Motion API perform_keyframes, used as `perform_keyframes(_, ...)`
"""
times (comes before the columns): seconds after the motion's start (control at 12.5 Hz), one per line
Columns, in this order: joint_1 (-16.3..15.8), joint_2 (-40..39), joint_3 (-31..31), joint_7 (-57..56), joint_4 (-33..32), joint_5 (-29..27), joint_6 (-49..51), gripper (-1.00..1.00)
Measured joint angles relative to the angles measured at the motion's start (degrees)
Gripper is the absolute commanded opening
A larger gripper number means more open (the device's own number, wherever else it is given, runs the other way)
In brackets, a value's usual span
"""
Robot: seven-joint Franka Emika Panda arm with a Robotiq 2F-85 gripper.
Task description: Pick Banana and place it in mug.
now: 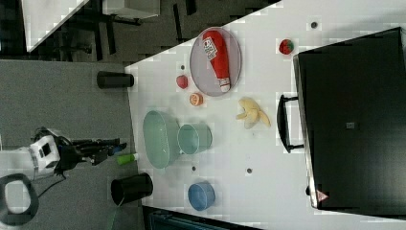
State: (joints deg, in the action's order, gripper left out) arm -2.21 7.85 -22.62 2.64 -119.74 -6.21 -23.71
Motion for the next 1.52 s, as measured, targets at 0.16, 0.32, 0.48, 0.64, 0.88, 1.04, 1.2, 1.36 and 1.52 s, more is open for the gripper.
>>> perform_keyframes(0.16,-1.7,-5.2,-3.1,6.4,-3.8,0.1,-5.9,-0.37)
perform_keyframes(0.32,-2.3,-10.8,-3.2,10.6,-10.1,1.9,-10.4,-0.37)
perform_keyframes(0.48,-2.2,-12.1,-0.8,10.9,-15.1,2.3,-16.2,-0.36)
perform_keyframes(0.64,-1.9,-13.7,1.6,11.4,-17.1,1.7,-22.3,0.10)
perform_keyframes(0.88,-0.7,-15.8,1.0,11.7,-16.9,2.7,-28.4,0.93)
perform_keyframes(1.04,0.0,-15.7,-0.1,12.0,-16.9,2.7,-29.0,1.00)
perform_keyframes(1.2,-0.6,-15.1,0.1,12.1,-14.9,2.0,-26.6,1.00)
perform_keyframes(1.36,-1.3,-13.4,0.3,12.1,-12.0,2.4,-21.3,1.00)
perform_keyframes(1.52,-1.6,-8.3,2.4,12.1,-9.3,2.4,-11.3,1.00)
